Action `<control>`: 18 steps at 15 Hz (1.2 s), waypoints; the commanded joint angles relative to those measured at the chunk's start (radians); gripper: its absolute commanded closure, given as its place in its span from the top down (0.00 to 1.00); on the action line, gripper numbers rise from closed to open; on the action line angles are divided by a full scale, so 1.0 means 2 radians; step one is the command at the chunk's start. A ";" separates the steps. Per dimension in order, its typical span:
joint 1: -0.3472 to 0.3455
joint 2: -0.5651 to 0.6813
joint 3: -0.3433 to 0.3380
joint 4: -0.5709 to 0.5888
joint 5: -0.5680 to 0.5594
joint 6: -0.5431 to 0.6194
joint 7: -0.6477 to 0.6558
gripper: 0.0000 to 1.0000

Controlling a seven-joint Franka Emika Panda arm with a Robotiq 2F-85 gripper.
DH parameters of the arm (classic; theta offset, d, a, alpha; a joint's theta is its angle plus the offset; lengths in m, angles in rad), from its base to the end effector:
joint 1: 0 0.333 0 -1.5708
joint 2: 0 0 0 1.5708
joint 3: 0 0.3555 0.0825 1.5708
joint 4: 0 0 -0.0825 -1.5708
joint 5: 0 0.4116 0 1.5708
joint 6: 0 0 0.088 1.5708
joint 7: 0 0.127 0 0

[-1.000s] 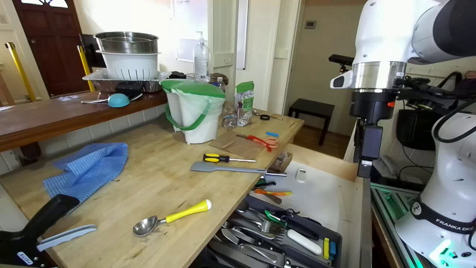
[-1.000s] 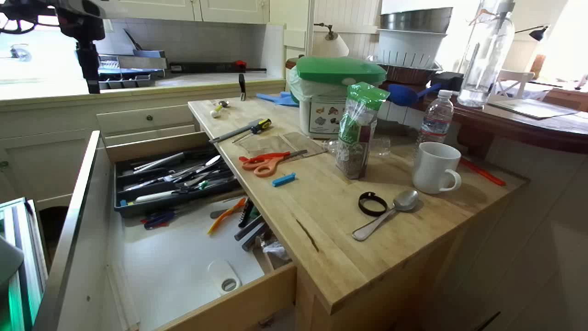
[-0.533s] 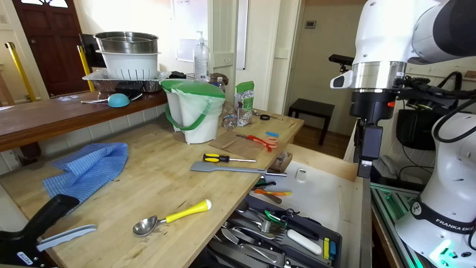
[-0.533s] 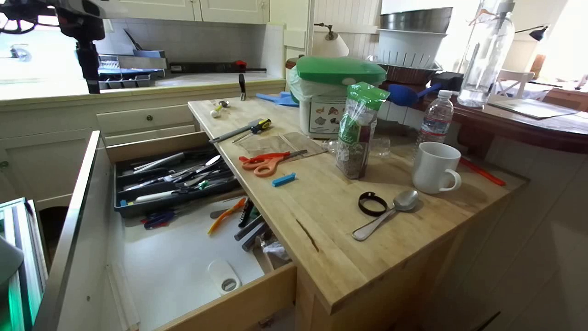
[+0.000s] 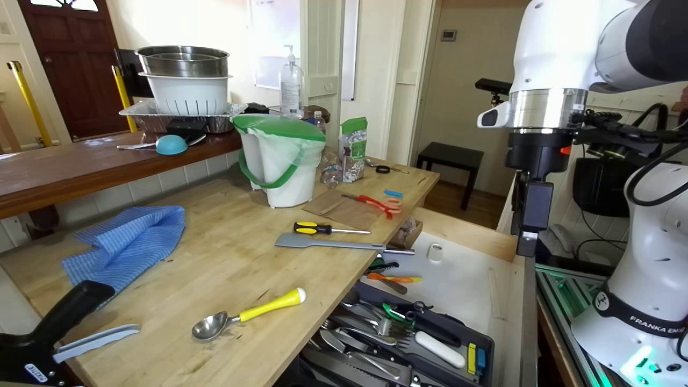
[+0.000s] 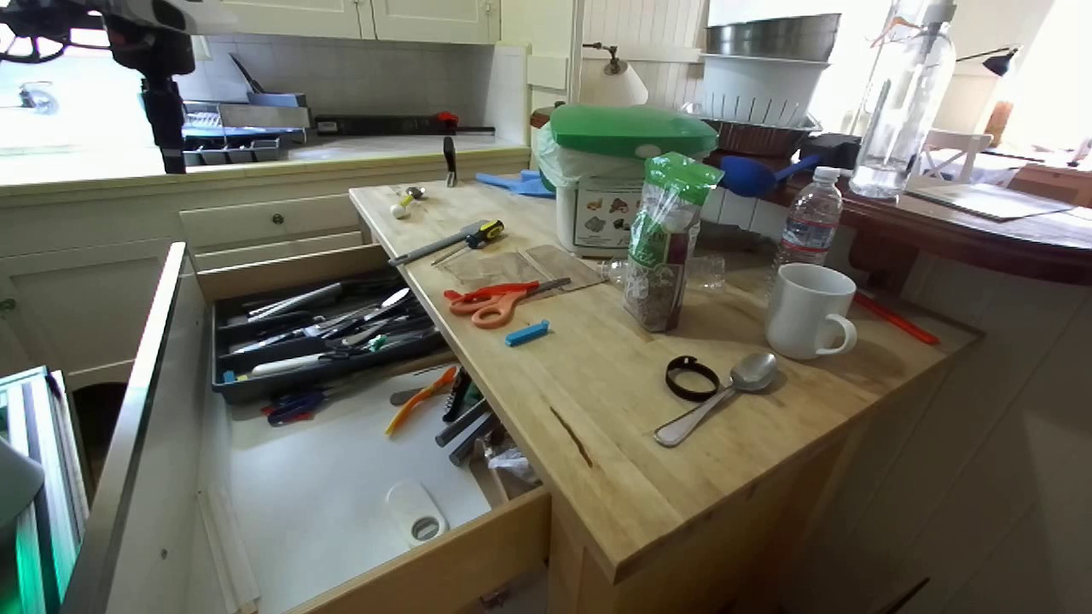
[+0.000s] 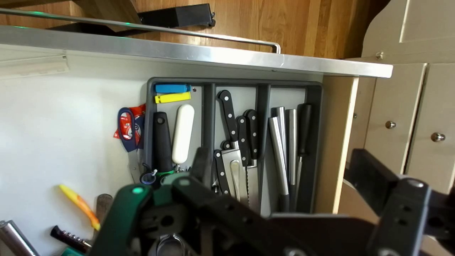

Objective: Pick up the folk and knife from the drawer and put them on the counter

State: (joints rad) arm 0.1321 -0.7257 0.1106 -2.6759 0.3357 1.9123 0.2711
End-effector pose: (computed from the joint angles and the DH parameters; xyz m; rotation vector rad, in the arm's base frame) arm 0.3084 0.1065 0.4488 -2.9023 0.2572 0.1361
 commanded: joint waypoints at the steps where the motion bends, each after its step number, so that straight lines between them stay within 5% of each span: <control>1: -0.007 0.000 0.006 0.001 0.004 -0.003 -0.004 1.00; 6: -0.034 0.021 -0.049 -0.049 -0.021 0.028 -0.112 1.00; 12: -0.046 0.133 -0.089 -0.012 -0.067 0.083 -0.226 1.00; 13: -0.050 0.089 -0.081 -0.033 -0.062 0.070 -0.199 1.00; 18: -0.050 0.131 -0.085 -0.015 -0.062 0.080 -0.222 1.00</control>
State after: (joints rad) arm 0.0322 -0.4643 -0.0594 -2.7059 0.2120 2.0745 -0.1744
